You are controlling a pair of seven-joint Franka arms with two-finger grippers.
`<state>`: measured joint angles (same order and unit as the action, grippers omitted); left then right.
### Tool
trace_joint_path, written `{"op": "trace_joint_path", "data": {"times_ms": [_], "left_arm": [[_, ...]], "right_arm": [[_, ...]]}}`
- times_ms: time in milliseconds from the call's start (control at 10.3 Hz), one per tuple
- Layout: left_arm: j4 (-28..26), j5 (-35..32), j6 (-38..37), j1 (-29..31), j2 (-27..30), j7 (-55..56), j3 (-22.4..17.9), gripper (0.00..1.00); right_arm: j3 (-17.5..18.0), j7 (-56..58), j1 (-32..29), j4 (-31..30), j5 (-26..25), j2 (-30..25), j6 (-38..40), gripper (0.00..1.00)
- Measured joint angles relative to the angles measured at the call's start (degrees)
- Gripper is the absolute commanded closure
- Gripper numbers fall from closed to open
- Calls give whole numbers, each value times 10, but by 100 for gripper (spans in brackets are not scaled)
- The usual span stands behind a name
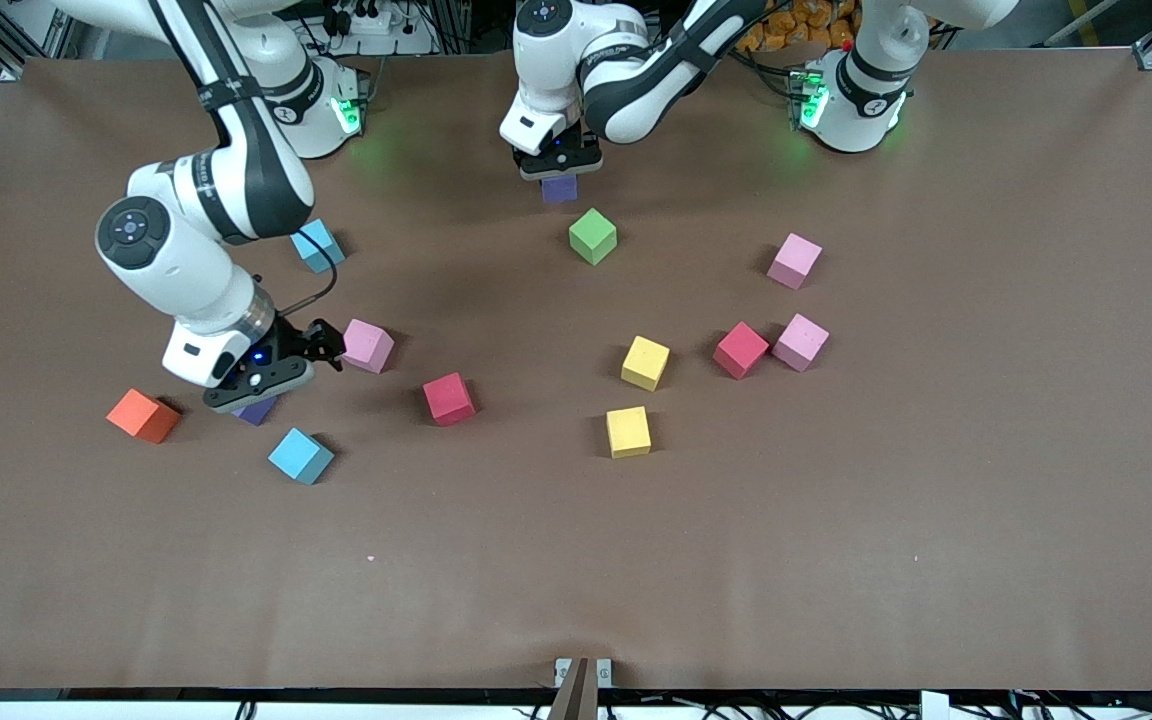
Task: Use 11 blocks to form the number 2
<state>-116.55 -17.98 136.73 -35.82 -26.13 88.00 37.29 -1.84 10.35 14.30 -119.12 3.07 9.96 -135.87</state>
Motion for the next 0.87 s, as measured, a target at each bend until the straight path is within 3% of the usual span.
{"op": "trace_joint_path", "data": {"times_ms": [291, 776, 873], "left_arm": [[42, 0, -2, -1, -53, -108, 0, 100], [100, -1, -11, -40, -131, -133, -16, 100], [101, -1, -12, -54, -134, -133, -28, 86]], "right_arm": [[2, 2, 2, 0, 14, 14, -17, 0], [1, 29, -4, 3, 18, 14, -17, 0], [1, 31, -3, 3, 19, 14, -17, 0]]}}
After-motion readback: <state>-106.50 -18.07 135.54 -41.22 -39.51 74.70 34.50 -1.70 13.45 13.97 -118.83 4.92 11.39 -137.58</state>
